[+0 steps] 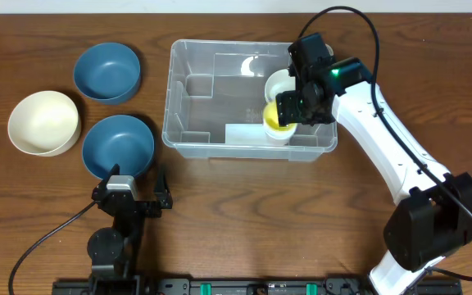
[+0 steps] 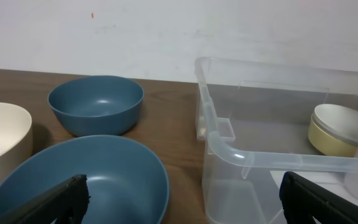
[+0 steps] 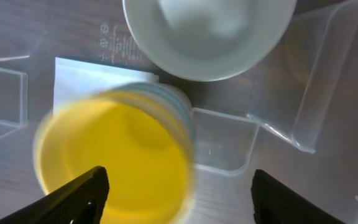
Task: Pack container
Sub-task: 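Carry the yellow cup into the bin and stack it on the white cup, then release and move the right gripper to the last yellow cup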
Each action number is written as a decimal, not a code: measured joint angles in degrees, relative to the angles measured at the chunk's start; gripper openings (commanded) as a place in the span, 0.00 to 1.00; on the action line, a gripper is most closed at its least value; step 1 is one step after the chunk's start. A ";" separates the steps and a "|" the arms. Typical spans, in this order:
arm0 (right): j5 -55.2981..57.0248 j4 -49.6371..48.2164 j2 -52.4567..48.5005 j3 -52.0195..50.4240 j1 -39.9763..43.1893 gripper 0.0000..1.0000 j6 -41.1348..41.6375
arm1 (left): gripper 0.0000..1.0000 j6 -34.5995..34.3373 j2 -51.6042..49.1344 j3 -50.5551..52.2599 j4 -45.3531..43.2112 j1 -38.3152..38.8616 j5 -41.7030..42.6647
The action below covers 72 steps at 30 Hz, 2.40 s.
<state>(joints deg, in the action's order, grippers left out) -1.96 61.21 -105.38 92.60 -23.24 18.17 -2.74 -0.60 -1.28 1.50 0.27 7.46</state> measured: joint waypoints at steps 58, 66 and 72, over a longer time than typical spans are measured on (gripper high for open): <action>6.95 -8.59 -22.73 14.32 23.67 0.30 7.02 | 0.98 -0.02 0.00 0.00 0.00 0.00 0.00; 6.64 -8.02 -22.60 14.38 23.80 0.01 7.41 | 0.98 -0.02 0.00 0.00 0.00 0.00 0.00; 6.60 -5.51 -22.58 14.62 24.00 0.01 7.50 | 0.98 0.00 0.00 0.00 0.00 0.00 0.00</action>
<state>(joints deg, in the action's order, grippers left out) 4.64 55.70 -127.96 107.22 0.75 25.67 -2.74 -0.60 -1.28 1.50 0.27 7.46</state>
